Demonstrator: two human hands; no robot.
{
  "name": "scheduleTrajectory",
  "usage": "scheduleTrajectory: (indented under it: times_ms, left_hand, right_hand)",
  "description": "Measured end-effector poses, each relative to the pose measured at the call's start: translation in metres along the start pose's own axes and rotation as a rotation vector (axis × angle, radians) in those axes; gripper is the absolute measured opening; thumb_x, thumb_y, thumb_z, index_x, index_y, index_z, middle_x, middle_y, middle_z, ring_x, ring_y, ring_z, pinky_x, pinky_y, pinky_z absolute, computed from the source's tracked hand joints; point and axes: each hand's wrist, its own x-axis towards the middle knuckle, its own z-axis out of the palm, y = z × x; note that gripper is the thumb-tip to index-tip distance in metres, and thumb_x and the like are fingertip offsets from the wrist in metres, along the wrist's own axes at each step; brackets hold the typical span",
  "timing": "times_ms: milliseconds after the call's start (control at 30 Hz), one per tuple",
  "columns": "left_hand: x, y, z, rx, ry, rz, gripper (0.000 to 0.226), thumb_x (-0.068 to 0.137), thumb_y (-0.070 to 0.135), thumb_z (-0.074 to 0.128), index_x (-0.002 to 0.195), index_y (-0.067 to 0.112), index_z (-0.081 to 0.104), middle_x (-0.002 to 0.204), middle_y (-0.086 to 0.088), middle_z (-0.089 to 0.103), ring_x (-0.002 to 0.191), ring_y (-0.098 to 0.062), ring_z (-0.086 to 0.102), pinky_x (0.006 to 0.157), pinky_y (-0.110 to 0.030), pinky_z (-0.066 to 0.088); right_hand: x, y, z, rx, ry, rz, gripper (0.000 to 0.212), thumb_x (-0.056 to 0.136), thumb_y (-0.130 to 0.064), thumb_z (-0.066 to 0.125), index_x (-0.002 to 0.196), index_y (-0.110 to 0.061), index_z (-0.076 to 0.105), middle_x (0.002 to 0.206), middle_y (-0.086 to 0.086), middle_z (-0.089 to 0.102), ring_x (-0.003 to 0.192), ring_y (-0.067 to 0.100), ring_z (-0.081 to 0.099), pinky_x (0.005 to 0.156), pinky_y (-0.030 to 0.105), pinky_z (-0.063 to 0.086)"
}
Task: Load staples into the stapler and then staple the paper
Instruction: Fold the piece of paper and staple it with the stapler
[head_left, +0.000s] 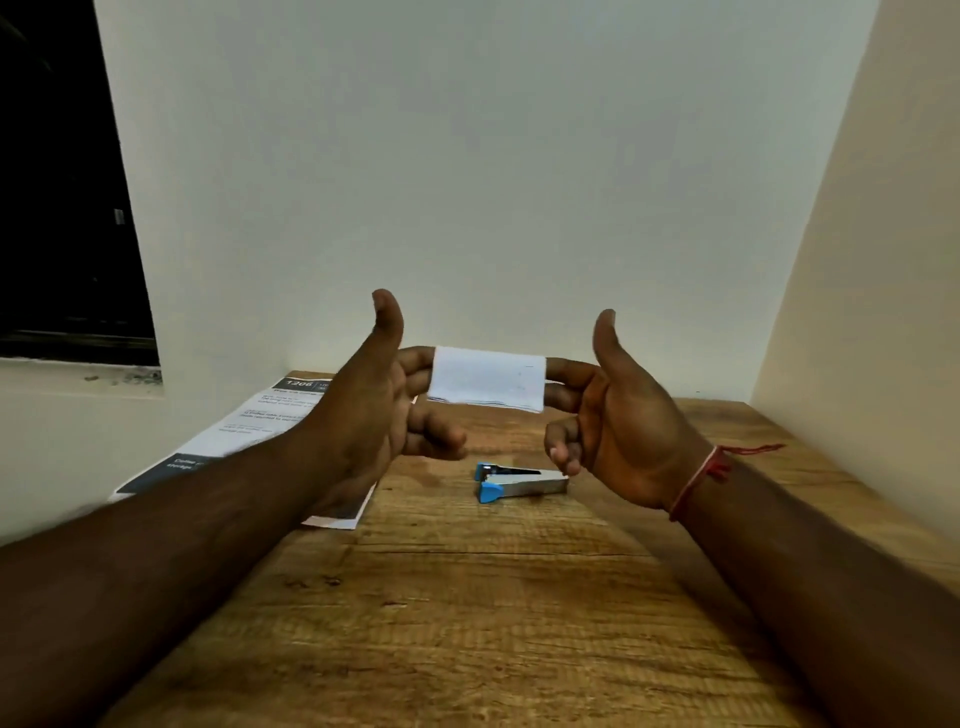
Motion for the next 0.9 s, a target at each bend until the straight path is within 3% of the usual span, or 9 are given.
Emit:
scheduleTrajectory:
  times_ms: [100,167,267,400,467,600,700,833,900]
  left_hand:
    - [0.007,0.003,-0.017,0.030,0.133,-0.038,0.114,0.095,0.096,0.022,0.142,0.003,0.067,0.130,-0.017,0.081,0.053,-0.022,0.060,0.068,-0.043,0.063]
    - [0.008,0.004,-0.026,0.061,0.168,-0.103,0.115,0.094,0.096,0.026,0.138,-0.001,0.068,0.120,-0.021,0.082,0.054,-0.022,0.059,0.065,-0.041,0.062]
    - [0.008,-0.002,-0.032,0.129,0.157,-0.208,0.119,0.090,0.099,0.028,0.133,-0.002,0.073,0.109,-0.021,0.083,0.056,-0.023,0.060,0.064,-0.041,0.061]
    - [0.012,-0.014,-0.032,0.166,0.089,-0.247,0.120,0.088,0.101,0.033,0.135,-0.001,0.076,0.108,-0.022,0.080,0.062,-0.027,0.061,0.070,-0.043,0.061]
    - [0.015,-0.015,-0.034,0.168,0.077,-0.243,0.118,0.089,0.100,0.034,0.132,-0.001,0.076,0.102,-0.020,0.080,0.060,-0.025,0.059,0.069,-0.043,0.060]
    - [0.015,-0.012,-0.035,0.176,0.124,-0.211,0.100,0.094,0.091,0.044,0.126,0.002,0.077,0.104,-0.019,0.082,0.064,-0.024,0.069,0.065,-0.041,0.065]
    - [0.018,-0.011,-0.037,0.078,0.206,-0.089,0.064,0.100,0.057,0.072,0.121,-0.004,0.074,0.117,-0.019,0.083,0.092,-0.031,0.084,0.075,-0.041,0.071]
    - [0.018,-0.013,-0.038,0.079,0.183,0.106,0.014,0.097,0.008,0.082,0.100,-0.002,0.073,0.089,-0.007,0.083,0.095,-0.027,0.082,0.089,-0.042,0.072]
    - [0.016,-0.015,-0.037,0.140,0.180,0.182,0.019,0.091,0.001,0.086,0.106,-0.002,0.075,0.094,-0.012,0.085,0.096,-0.030,0.084,0.089,-0.042,0.072]
  right_hand:
    - [-0.010,-0.004,0.014,-0.088,-0.272,0.079,0.112,0.090,-0.096,0.010,0.157,-0.020,0.058,0.156,0.002,0.066,0.064,0.025,0.077,0.049,0.028,0.055]
    - [-0.015,-0.006,0.023,-0.079,-0.473,0.114,0.119,0.084,-0.099,0.010,0.165,-0.019,0.047,0.167,0.001,0.055,0.084,0.032,0.082,0.052,0.030,0.060]
    - [-0.021,-0.008,0.031,-0.008,-0.704,0.160,0.131,0.075,-0.102,0.017,0.171,-0.015,0.033,0.176,0.003,0.041,0.119,0.047,0.071,0.061,0.035,0.066]
    - [-0.024,-0.007,0.035,0.047,-0.829,0.209,0.136,0.070,-0.102,0.023,0.172,-0.013,0.028,0.179,0.003,0.035,0.131,0.074,0.052,0.068,0.040,0.068]
    - [-0.023,-0.007,0.032,0.059,-0.818,0.217,0.135,0.070,-0.102,0.024,0.172,-0.014,0.029,0.178,0.003,0.036,0.133,0.070,0.055,0.069,0.041,0.069]
    - [-0.017,-0.004,0.027,0.013,-0.648,0.157,0.126,0.078,-0.100,0.021,0.168,-0.013,0.038,0.171,0.001,0.049,0.121,0.049,0.066,0.069,0.040,0.068]
    - [-0.010,0.004,0.029,-0.027,-0.242,0.048,0.101,0.092,-0.090,0.040,0.153,-0.011,0.058,0.149,0.005,0.071,0.109,0.049,0.079,0.077,0.046,0.069]
    - [0.003,0.012,0.014,0.006,0.278,-0.144,0.045,0.097,-0.046,0.079,0.116,-0.005,0.077,0.123,0.023,0.080,0.108,0.042,0.082,0.085,0.047,0.069]
    - [0.006,0.011,0.005,0.074,0.389,-0.176,0.041,0.089,-0.028,0.091,0.115,-0.001,0.076,0.126,0.029,0.076,0.108,0.041,0.082,0.083,0.044,0.069]
